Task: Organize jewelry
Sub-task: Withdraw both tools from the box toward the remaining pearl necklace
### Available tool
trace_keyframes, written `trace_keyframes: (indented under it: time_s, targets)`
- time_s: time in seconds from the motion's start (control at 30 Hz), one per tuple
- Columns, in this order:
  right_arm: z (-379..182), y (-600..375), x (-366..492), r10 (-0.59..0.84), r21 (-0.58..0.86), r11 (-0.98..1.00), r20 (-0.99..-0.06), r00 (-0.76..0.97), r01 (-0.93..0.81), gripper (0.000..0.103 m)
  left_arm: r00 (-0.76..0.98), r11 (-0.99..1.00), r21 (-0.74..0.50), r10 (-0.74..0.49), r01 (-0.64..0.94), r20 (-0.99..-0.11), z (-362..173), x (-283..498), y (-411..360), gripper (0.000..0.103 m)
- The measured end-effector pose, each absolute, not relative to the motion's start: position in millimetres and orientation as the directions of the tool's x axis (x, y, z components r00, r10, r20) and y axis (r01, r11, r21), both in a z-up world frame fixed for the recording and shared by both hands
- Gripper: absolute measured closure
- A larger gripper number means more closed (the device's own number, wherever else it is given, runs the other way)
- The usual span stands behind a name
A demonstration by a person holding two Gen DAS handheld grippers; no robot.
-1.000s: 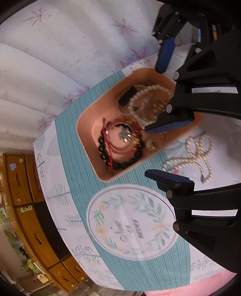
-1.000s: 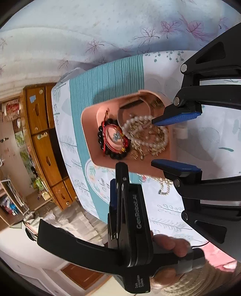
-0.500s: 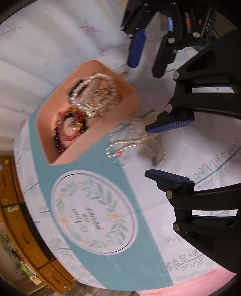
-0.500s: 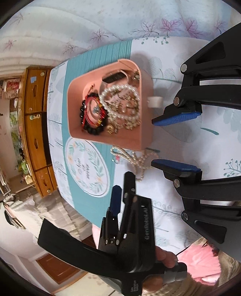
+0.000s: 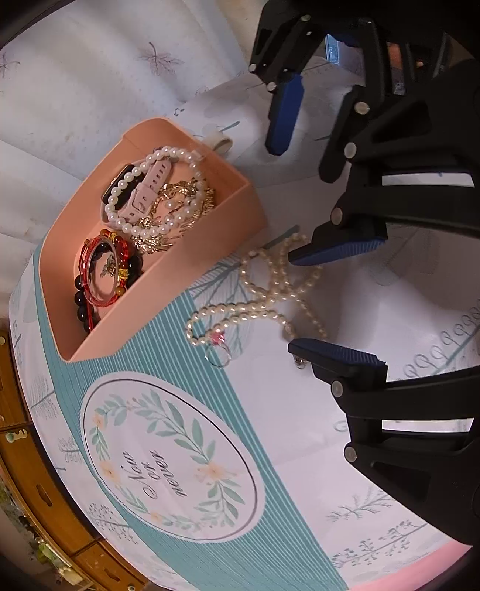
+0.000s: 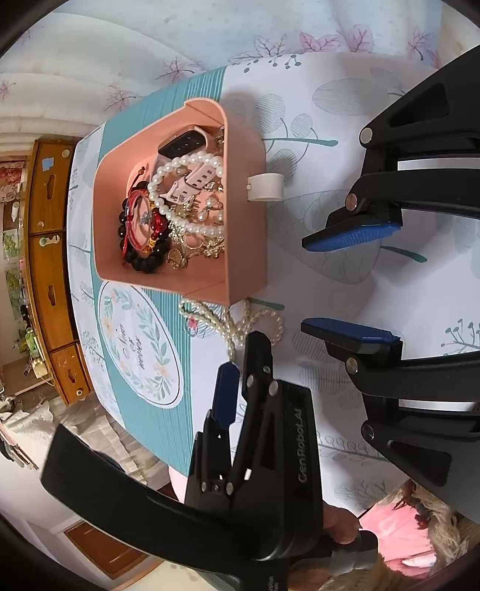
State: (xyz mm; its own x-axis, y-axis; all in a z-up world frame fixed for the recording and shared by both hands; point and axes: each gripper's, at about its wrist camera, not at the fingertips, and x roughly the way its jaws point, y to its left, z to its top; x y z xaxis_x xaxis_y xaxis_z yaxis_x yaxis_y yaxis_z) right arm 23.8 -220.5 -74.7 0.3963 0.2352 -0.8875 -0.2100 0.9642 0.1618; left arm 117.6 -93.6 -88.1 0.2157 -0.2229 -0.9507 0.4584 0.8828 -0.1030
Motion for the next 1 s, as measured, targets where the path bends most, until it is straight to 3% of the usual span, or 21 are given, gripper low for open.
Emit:
trace_keyframes:
  time_s: [0.4,0.63,1.0]
  targets:
    - [-83,-224,32,0.247,0.182,0.963,-0.889,0.385,-0.196,0.065,0.244,0.845,-0.025,-0.183,0.534,-0.952,-102,117,-119,0.041]
    - [-89,-228,31,0.247,0.192,0.965,-0.891,0.38,-0.177,0.065,0.2,0.837,-0.068,-0.208,0.543,-0.958,-98,116,-113,0.041]
    - [-87,-238,22,0.261,0.215,0.964,-0.882,0.393,-0.157,0.065,0.207,0.785,-0.034,-0.204,0.618,-0.957,-96,121,-122,0.039]
